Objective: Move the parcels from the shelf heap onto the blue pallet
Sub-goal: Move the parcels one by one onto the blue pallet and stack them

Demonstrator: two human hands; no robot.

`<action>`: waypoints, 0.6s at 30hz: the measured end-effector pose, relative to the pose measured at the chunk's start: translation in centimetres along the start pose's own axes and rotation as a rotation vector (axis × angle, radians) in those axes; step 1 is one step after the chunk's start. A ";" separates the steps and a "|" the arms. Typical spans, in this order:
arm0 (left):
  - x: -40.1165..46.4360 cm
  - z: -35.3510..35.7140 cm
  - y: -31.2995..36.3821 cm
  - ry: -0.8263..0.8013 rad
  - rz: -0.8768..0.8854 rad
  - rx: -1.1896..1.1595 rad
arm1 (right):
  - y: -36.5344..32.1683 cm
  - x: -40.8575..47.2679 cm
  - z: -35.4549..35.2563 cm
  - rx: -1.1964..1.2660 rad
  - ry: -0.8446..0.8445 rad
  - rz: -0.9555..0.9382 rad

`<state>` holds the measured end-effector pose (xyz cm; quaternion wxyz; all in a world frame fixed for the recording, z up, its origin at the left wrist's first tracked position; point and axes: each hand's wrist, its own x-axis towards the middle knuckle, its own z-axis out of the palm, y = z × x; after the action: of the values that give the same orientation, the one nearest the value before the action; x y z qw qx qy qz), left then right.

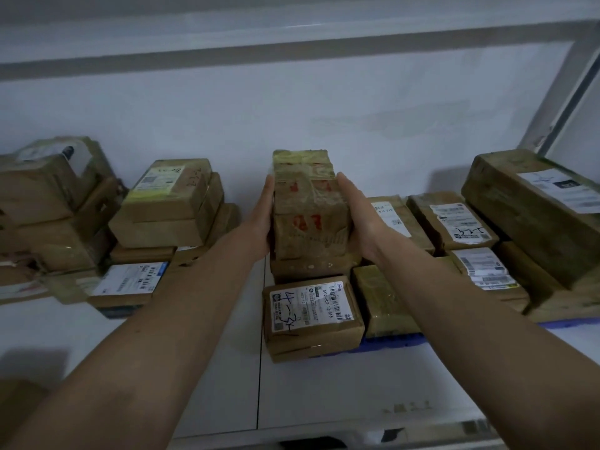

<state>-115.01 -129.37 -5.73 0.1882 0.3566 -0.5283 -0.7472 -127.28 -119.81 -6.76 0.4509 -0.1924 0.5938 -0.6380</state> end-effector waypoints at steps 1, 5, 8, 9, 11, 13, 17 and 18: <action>0.1 -0.1 0.0 -0.009 -0.008 -0.018 | 0.1 0.4 0.1 -0.010 0.010 0.016; 0.6 -0.7 0.1 0.005 0.019 -0.015 | 1.3 4.1 -0.9 -0.069 0.042 0.024; 0.9 -0.9 -0.2 0.021 0.035 -0.014 | 2.7 7.4 -2.4 -0.120 0.015 0.002; 1.1 -1.0 -0.4 0.027 0.036 -0.007 | 2.4 6.7 -2.1 -0.128 0.000 0.009; 1.5 -1.2 -0.8 0.050 0.039 -0.001 | 1.1 3.7 -0.7 -0.122 -0.016 0.017; 1.5 -1.3 -0.8 0.069 0.038 0.026 | 0.5 2.4 0.0 -0.103 -0.022 0.015; 1.3 -1.6 -0.5 0.072 0.044 0.100 | -0.6 1.5 0.2 -0.187 -0.003 0.000; 0.9 -1.6 -0.2 0.068 0.055 0.127 | -1.1 1.2 0.2 -0.273 0.018 -0.028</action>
<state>-114.43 -130.96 -6.48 0.2035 0.3784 -0.5775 -0.6942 -128.10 -121.03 -5.98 0.4060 -0.2545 0.6764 -0.5593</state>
